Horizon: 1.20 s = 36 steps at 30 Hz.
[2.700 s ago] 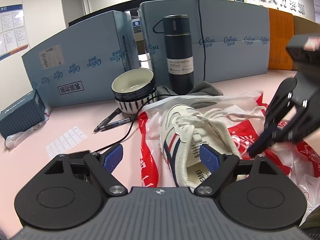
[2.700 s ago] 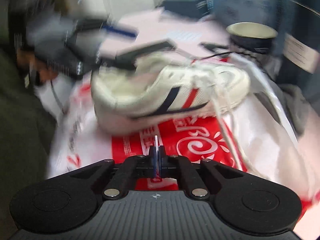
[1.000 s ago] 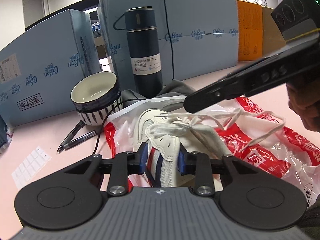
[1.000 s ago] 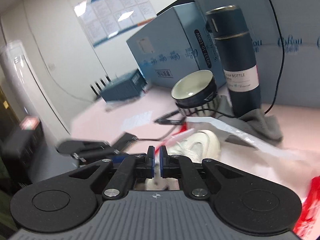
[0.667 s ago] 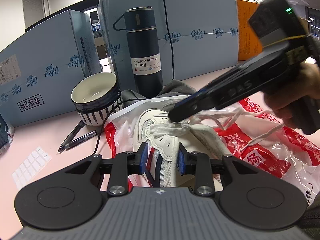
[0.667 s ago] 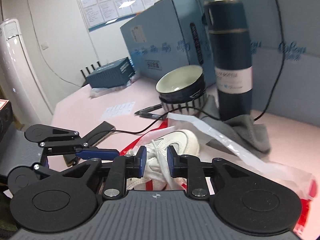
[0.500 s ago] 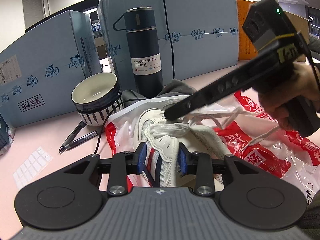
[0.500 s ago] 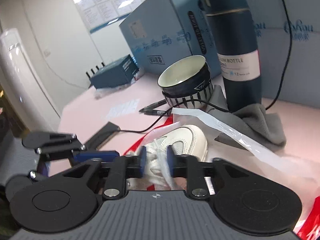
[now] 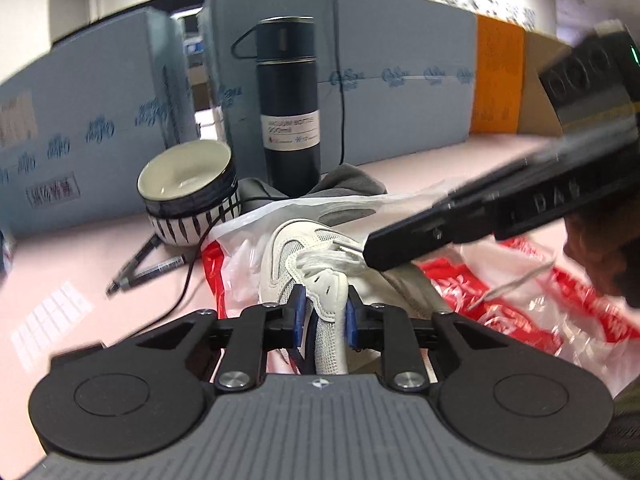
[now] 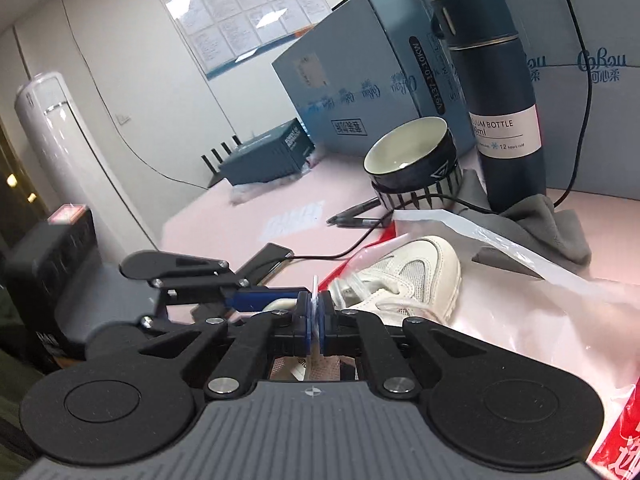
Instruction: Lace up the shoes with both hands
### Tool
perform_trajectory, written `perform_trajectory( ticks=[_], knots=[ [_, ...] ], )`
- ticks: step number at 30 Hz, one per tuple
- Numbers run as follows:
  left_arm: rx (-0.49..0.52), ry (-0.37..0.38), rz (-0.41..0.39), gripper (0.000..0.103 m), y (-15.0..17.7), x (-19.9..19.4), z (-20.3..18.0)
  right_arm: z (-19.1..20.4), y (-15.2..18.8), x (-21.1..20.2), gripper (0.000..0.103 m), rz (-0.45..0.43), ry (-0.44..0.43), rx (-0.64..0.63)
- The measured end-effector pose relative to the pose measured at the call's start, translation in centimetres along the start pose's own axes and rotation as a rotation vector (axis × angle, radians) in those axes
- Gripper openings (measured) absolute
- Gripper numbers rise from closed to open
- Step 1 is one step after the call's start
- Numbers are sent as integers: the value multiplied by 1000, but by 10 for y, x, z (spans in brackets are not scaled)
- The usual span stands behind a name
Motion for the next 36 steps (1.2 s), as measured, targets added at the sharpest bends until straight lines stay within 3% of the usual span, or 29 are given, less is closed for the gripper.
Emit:
perform_trajectory(
  ticks=[8,16,23,29,36],
  knots=[
    [-334,115,47,18,6,5,28,-3,-3,2,4,-42,21,15],
    [-657,227,73,18,20,13,52,2,3,14,4,16,52,-77],
    [-864,301,102,18,31,21,64,1,6,21,4,37,77,-105],
    [-952,322,110,19,37,24,69,14,3,18,4,43,62,-128],
    [-1032,353,121,19,43,27,73,13,5,25,4,88,112,-145]
  ],
)
Point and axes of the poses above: each gripper's, at about its wrist camera, not at the fingertips, and x roughly the way its jaws point, z to its left, y to its underside, the point moved 7 cm from there along x, roughly the way its jaws point, and after that the axes turned 9 degrees about -y, right-handed, at the moved point
